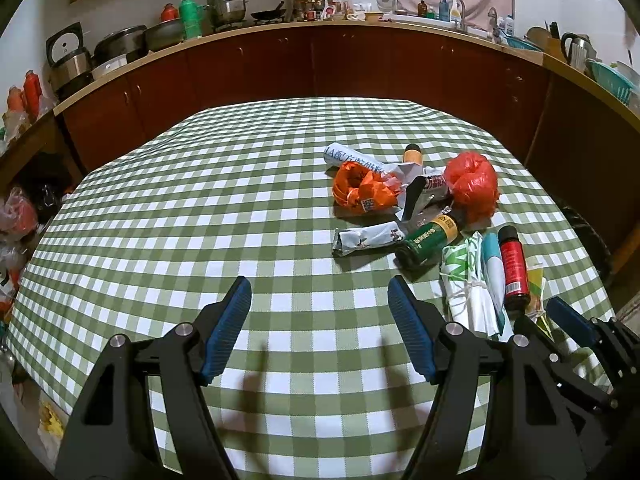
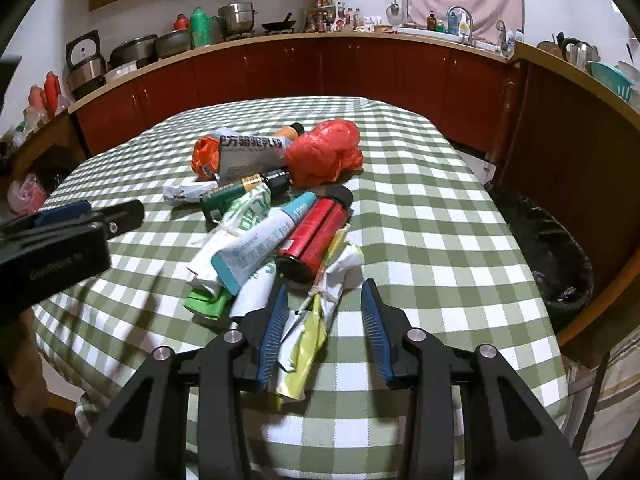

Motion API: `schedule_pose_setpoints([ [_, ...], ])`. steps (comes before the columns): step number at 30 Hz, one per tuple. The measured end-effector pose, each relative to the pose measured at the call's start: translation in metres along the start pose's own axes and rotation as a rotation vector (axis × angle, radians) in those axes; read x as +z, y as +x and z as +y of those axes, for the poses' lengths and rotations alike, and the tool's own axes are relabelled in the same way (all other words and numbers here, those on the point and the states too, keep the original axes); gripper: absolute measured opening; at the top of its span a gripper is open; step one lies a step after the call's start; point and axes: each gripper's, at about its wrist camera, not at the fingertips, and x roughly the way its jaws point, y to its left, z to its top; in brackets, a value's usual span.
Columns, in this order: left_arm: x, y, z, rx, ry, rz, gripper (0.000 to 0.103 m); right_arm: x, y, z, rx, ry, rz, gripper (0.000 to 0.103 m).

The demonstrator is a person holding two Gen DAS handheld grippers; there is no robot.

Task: Collect trash
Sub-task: 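Grasp the yellow-and-white wrapper with the right tool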

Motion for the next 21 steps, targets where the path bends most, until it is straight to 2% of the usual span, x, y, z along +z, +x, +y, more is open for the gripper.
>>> schedule_pose_setpoints([
  [3,0.000,0.000,0.000,-0.001,-0.001,0.000,0.074,0.001,-0.002,-0.008,-0.013,0.024,-0.006,0.039],
  [12,-0.003,0.001,-0.009,-0.020,0.014,0.010,0.075,0.000,-0.001,-0.010,0.001,0.000,0.005,0.019],
  [21,-0.004,0.008,-0.030,-0.065,0.027,0.034,0.075,0.003,-0.008,-0.033,-0.018,0.025,-0.021,0.018],
])
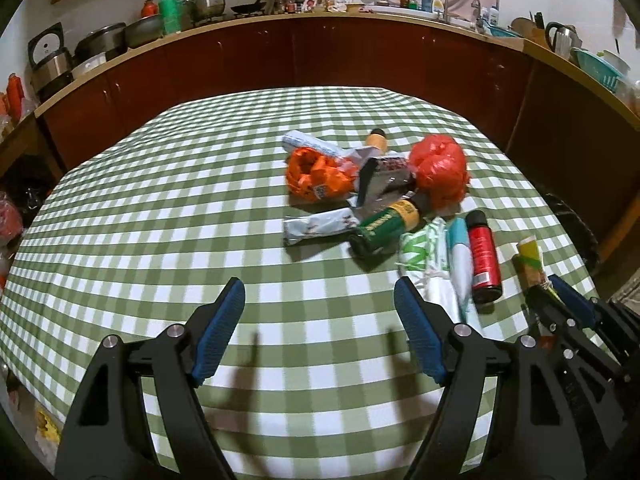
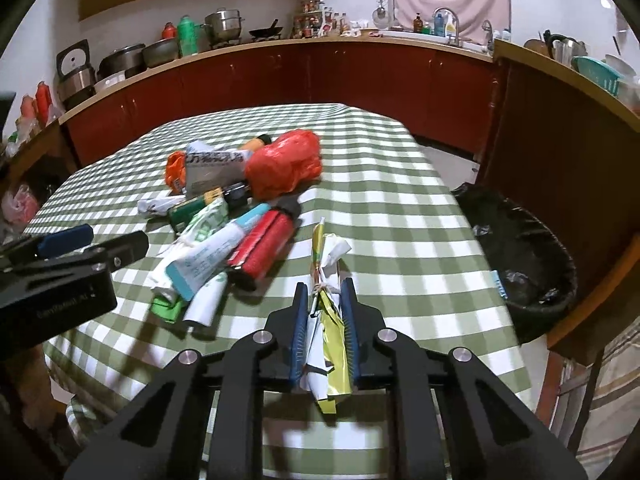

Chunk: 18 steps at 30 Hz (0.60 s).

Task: Collect trash
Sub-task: 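Grasp the yellow-and-white wrapper with the right tool, then grasp the white-green packet with green tube using the left tool while the right holds its wrapper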

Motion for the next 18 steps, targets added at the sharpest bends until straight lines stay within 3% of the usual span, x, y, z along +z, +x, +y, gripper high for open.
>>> schedule_pose_setpoints([
  [18,0.012,0.017,-0.037,-0.049,0.025,0.019,0.079,-0.004,0.001,-0.030,-0.001,0.029,-0.007,0.018],
])
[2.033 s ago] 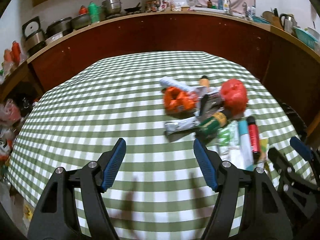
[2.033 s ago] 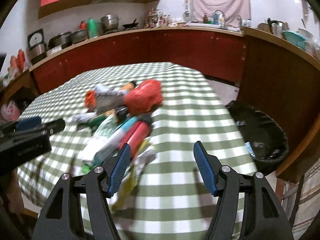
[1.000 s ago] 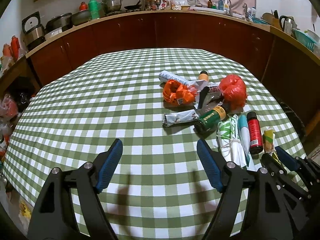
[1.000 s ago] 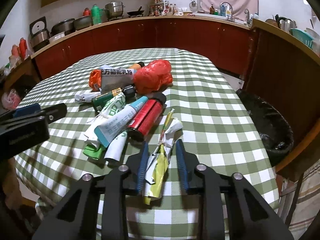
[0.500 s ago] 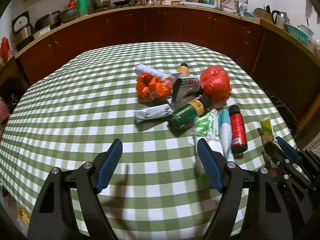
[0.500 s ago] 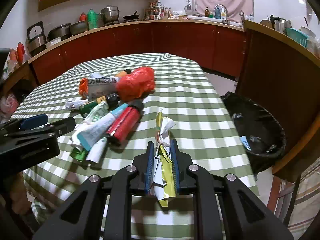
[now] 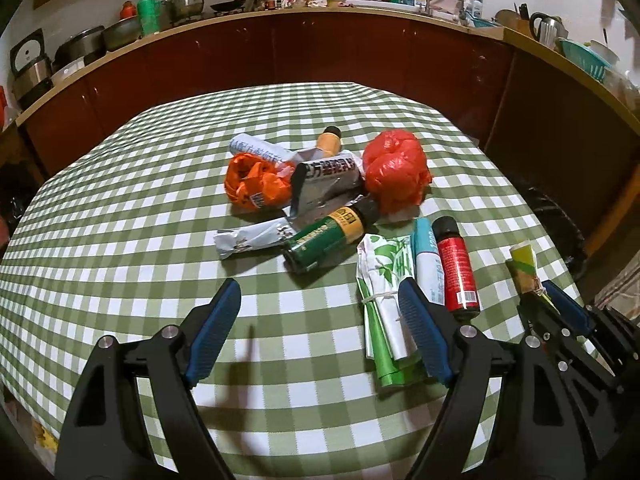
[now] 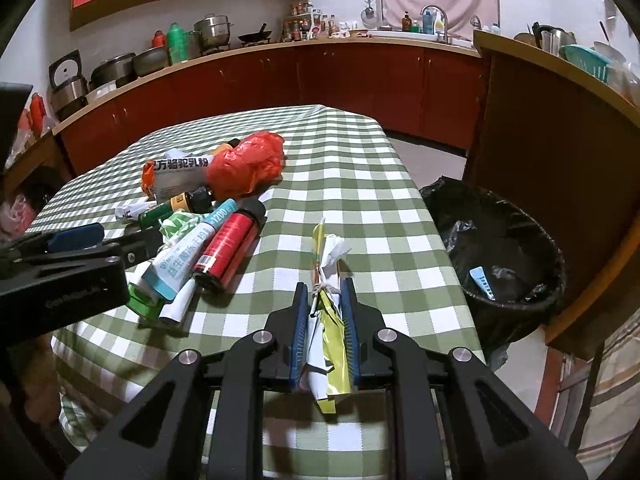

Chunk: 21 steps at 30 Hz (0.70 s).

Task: Collect trash
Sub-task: 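Grasp the white-green packet with green tube using the left tool while the right holds its wrapper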

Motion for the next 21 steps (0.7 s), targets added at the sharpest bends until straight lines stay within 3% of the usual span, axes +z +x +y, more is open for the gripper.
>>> schedule_pose_setpoints([
  [12,-0.001,0.000,0.005,0.025,-0.005,0.003,0.079,0.000,-0.001,-0.002,0.011,0.011,0.002,0.018],
  [21,0.003,-0.006,-0.003,-0.002,0.003,-0.012,0.079,0.002,-0.003,-0.003,0.005,0.014,-0.005,0.018],
])
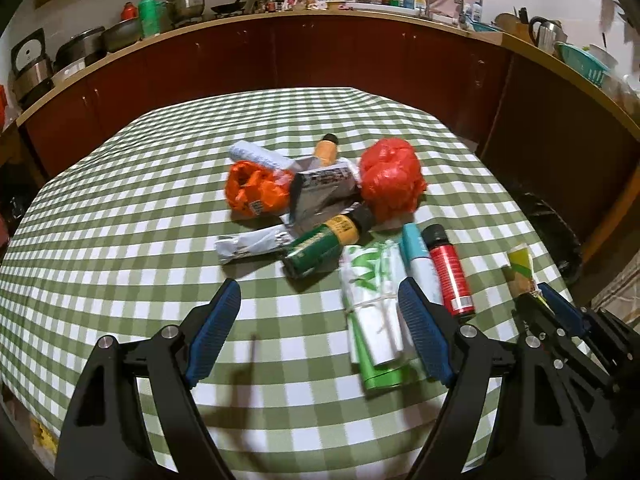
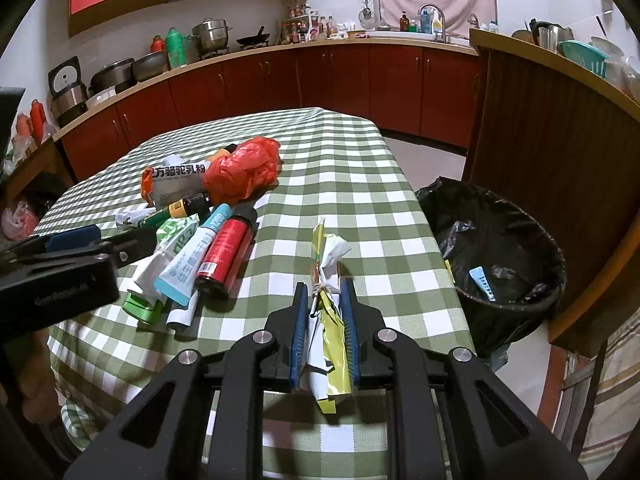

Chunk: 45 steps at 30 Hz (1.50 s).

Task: Collect trash
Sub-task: 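Grasp the white-green packet with green tube using the left tool while the right holds its wrapper, then carry both items over the black bin and open both tools to drop them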

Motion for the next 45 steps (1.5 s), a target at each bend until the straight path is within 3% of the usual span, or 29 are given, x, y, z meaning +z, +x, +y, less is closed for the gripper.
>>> schedule_pose_setpoints([
  [13,-0.008,0.013,0.000,-0.011,0.018,0.037,0.078,0.001,0.000,-0.001,0.003,0.005,0.000,0.018],
  [22,-0.014,0.021,-0.007,-0.074,0.061,0.037,0.031,0.000,0.002,-0.002,0.006,0.009,0.006,0.018],
  [36,-0.006,-0.013,-0.006,-0.098,0.062,-0.043,0.030,0.004,-0.001,-0.009,-0.029,0.001,-0.028,0.018],
  [45,0.032,-0.017,-0.055,-0.137,0.094,-0.126,0.030,0.024,-0.007,-0.063,-0.156,0.044,-0.087,0.018],
])
